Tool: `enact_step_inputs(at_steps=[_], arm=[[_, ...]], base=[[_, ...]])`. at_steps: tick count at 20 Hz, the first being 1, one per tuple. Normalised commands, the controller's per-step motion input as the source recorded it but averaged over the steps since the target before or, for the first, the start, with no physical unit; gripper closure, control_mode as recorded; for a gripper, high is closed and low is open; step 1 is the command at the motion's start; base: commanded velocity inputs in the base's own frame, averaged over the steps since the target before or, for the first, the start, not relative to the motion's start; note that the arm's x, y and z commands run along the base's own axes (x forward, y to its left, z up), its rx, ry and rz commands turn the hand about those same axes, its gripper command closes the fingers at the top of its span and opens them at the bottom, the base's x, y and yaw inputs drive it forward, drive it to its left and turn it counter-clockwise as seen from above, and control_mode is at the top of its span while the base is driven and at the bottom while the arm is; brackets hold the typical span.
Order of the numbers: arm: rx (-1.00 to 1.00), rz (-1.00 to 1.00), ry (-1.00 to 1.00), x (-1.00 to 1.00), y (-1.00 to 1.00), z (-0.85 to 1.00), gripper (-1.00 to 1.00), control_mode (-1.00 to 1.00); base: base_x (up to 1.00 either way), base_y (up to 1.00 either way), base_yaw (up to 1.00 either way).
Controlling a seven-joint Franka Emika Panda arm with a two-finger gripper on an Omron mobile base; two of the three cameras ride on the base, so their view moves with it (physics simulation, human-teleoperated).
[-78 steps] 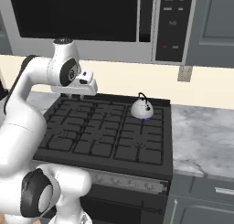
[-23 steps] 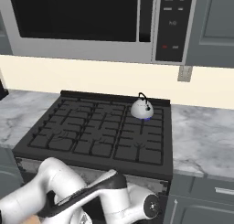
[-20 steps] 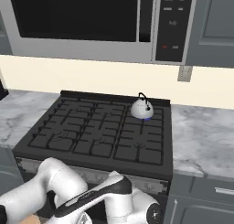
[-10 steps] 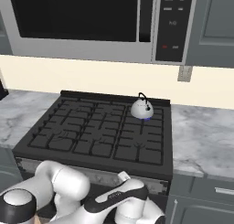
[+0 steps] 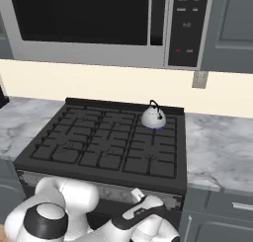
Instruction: Lower the heat of the kettle.
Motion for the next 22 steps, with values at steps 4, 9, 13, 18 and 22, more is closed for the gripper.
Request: enact_step_inputs(at_steps=[4,9,13,18,22], arm=[[0.03,0.00,-0.10,0.06,-0.03,-0.39,-1.00,-1.00],[0.05,-0.01,-0.06,0.07,-0.12,-0.05,-1.00,-1.00],[0.07,-0.05,-0.01,0.16,-0.07,0.00,-1.00,-1.00],[0.06,-0.12,0.00,0.17,0.00,0.00,-1.00,-1.00],[0.02,-0.14,0.00,0.15,0.00,-0.04,-1.00,-1.00]], base=[[0.00,0.00,0.00],[0.00,0.00,0.00],[0.00,0.00,0.00],[0.00,0.00,0.00],[0.00,0.00,0.00]])
